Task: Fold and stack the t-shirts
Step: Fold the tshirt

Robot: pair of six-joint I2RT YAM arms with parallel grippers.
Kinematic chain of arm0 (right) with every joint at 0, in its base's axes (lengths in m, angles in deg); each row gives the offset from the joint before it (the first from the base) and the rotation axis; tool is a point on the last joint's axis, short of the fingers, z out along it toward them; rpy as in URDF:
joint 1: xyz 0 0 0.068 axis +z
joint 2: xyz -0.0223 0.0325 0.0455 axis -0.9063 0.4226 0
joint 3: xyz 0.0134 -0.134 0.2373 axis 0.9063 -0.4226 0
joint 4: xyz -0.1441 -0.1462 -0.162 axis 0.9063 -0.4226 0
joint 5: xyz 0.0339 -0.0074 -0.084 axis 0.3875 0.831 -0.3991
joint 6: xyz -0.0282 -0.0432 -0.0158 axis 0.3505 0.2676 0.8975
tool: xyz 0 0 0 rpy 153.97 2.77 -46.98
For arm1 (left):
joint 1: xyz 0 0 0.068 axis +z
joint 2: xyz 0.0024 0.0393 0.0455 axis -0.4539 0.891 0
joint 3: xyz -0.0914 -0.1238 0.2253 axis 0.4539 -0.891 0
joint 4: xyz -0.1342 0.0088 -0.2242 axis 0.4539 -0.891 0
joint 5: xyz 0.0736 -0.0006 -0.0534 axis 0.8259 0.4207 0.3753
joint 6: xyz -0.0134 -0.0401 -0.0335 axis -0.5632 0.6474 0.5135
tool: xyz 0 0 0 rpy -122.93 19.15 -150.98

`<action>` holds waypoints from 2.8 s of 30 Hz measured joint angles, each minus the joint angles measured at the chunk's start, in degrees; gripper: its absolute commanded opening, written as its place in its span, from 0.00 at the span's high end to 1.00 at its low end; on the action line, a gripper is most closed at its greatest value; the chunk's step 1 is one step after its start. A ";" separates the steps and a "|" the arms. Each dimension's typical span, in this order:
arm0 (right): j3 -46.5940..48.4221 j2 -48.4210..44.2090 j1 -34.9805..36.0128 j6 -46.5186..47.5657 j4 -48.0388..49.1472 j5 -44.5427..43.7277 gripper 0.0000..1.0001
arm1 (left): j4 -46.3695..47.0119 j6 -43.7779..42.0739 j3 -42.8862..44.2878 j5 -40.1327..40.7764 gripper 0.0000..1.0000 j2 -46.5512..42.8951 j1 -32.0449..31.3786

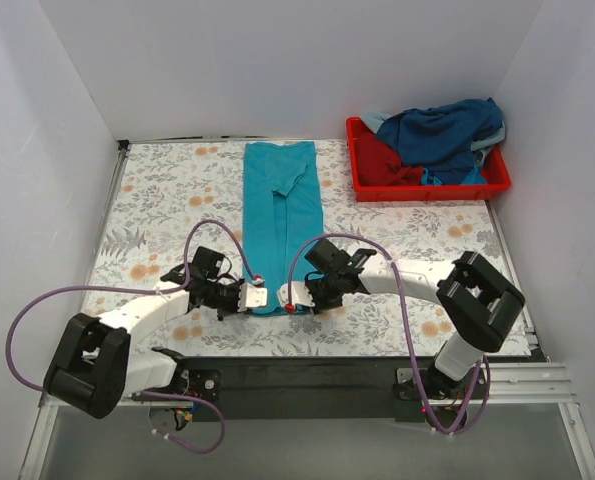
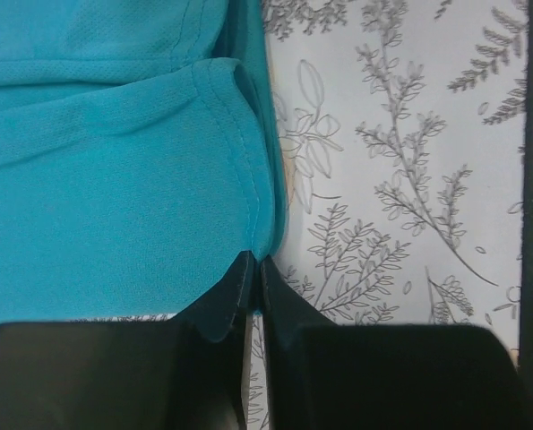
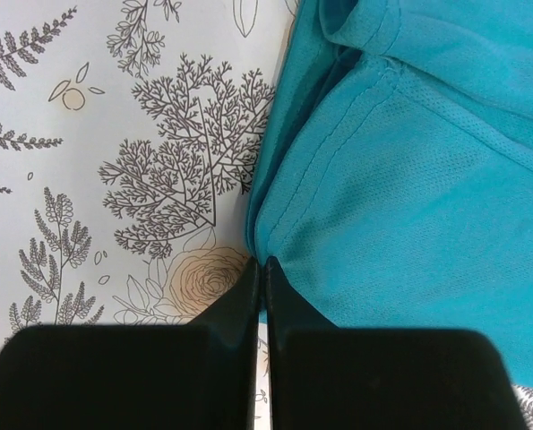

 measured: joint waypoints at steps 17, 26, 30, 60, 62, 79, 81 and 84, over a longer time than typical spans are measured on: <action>9.31 -7.56 -2.91 -2.23 -6.78 2.08 0.99 | -8.13 7.50 13.97 -1.86 1.00 -6.03 1.20; 23.82 3.19 -10.82 3.63 -7.26 2.91 0.99 | 0.61 8.13 23.87 -2.69 1.00 10.16 8.94; 29.35 9.33 -13.94 5.99 -7.43 3.26 0.99 | 4.28 8.20 28.83 -3.13 1.00 17.07 10.99; 51.67 34.38 -21.88 11.76 -6.23 2.16 0.90 | 17.18 9.16 43.19 1.20 1.00 41.66 14.34; 51.76 34.45 -21.99 11.65 -5.88 1.66 0.73 | 17.79 9.66 43.32 1.77 0.94 42.60 14.34; 44.63 20.35 -23.39 5.86 -6.25 1.57 0.63 | 17.35 24.44 39.65 1.64 0.54 30.77 18.73; 41.03 16.90 -22.67 5.88 -6.64 2.93 0.68 | 16.15 23.34 35.15 -0.85 0.54 25.62 18.14; 34.62 13.11 -20.59 6.03 -7.54 4.74 0.69 | 14.12 20.63 28.94 -4.04 0.55 20.33 16.87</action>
